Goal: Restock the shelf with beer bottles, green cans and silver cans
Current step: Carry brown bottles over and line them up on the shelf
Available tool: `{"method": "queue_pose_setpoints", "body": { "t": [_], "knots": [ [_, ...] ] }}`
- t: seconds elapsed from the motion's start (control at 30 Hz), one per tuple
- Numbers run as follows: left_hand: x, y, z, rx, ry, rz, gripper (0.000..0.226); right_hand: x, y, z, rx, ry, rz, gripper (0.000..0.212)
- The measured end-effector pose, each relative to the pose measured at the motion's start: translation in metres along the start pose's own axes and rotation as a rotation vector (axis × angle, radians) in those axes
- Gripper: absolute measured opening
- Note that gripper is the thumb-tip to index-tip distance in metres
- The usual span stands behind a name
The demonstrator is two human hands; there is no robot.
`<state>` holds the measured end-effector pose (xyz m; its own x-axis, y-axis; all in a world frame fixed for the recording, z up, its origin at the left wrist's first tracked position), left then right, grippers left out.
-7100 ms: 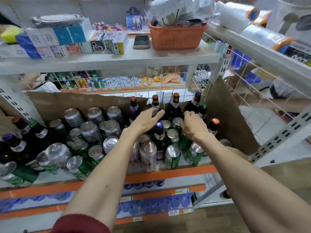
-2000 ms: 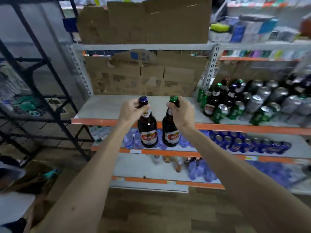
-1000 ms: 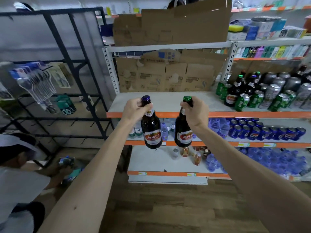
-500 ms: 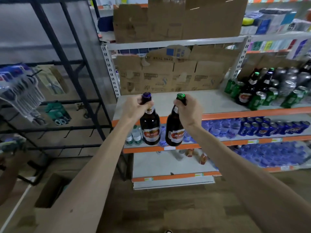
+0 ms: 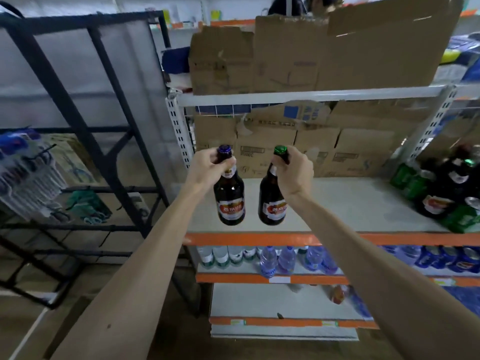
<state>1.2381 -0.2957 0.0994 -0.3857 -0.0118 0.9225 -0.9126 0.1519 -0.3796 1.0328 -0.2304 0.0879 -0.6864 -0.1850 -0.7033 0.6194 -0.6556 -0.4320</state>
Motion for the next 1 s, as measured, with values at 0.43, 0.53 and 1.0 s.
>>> {"method": "queue_pose_setpoints", "body": {
  "t": [0.43,0.53,1.0],
  "knots": [
    [-0.013,0.004,0.147,-0.054,-0.105,0.011,0.039,0.036,0.1,0.096,-0.078,0.089,-0.044,0.019],
    [-0.013,0.007,0.17,-0.089,-0.085,0.017,0.038,0.046,0.118,0.111,-0.075,0.114,-0.045,0.019],
    [-0.028,0.01,0.216,-0.123,-0.126,0.015,0.035,0.064,0.151,0.134,-0.09,0.081,-0.077,0.015]
  ]
}}
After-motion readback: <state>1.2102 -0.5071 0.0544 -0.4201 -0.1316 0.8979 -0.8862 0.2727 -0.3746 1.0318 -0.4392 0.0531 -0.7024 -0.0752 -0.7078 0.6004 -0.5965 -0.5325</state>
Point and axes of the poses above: each hand's wrist, its own z-axis towards the middle knuckle, its own y-axis out of the palm, x = y × z, the point moved 7 cm from there along z, towards the middle knuckle, and after that the axes turned 15 degrees about -y, right-handed, at the moved point
